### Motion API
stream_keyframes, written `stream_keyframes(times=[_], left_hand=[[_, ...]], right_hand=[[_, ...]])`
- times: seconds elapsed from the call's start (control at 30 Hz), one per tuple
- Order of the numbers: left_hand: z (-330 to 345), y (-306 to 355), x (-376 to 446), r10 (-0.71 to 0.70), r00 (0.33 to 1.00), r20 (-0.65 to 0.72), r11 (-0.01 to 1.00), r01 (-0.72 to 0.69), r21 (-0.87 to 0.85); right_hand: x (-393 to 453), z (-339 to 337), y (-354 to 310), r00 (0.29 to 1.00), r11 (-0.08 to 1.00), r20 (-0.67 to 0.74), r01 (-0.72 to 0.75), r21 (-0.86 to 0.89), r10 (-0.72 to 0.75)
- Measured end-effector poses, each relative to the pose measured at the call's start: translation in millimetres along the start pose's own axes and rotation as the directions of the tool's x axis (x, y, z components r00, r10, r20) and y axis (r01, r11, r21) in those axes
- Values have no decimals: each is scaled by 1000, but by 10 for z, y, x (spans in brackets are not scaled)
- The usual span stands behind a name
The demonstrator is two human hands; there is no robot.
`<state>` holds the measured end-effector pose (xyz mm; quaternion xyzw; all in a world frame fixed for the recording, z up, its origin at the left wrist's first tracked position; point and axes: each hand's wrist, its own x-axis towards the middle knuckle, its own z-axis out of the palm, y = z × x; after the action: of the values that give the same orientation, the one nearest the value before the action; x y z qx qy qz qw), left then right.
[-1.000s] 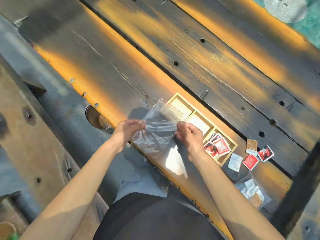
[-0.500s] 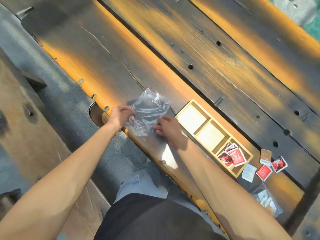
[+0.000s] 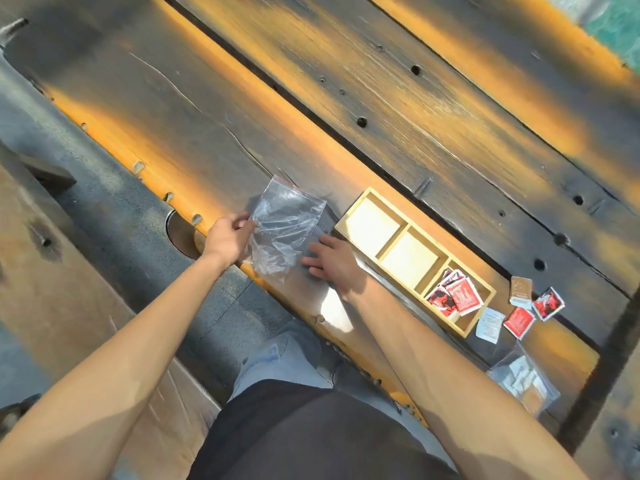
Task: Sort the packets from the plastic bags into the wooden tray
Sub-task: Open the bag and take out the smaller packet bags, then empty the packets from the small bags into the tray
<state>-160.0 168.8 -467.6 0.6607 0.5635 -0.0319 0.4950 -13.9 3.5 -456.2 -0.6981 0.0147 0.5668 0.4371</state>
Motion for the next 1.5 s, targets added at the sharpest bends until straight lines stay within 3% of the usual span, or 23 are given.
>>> stream_keyframes(times=[0.2,0.43,0.6,0.73,1.0,1.13,1.23,1.37,1.5], left_hand=[[92,72,-166,43,998,-38,997,-40,63],[732,396,-785,147,987,-62,987,-142,80],[1364,396,-1157,203,970,131,961,-223,164],[1908,484,-1501,190,966,175,944,-229,238],[2773,553,-2070,285,884,371,883,-393,258],[3144,580,-2284,226,848,479,889,-381,256],[3449,675,-2438,174,816,551,901,-358,246],[3848,891,-2641,202,769,607,858,-437,268],[4126,1094,-2678,169,747,643,885,-402,234]], right_hand=[[-257,-420,195,997,996,-66,33,77,-28],[-715,-1205,650,992,978,-128,21,208,6],[-1107,-1783,1075,980,946,-197,46,320,19],[-1393,-2214,1370,972,919,-235,66,388,29],[-1780,-2911,2008,935,857,-341,98,505,94],[-1940,-3194,2285,910,798,-395,144,585,126],[-2023,-3376,2479,856,760,-492,211,615,161],[-2038,-3597,2683,726,775,-648,266,573,229],[-1985,-3739,2668,741,732,-602,229,642,296]])
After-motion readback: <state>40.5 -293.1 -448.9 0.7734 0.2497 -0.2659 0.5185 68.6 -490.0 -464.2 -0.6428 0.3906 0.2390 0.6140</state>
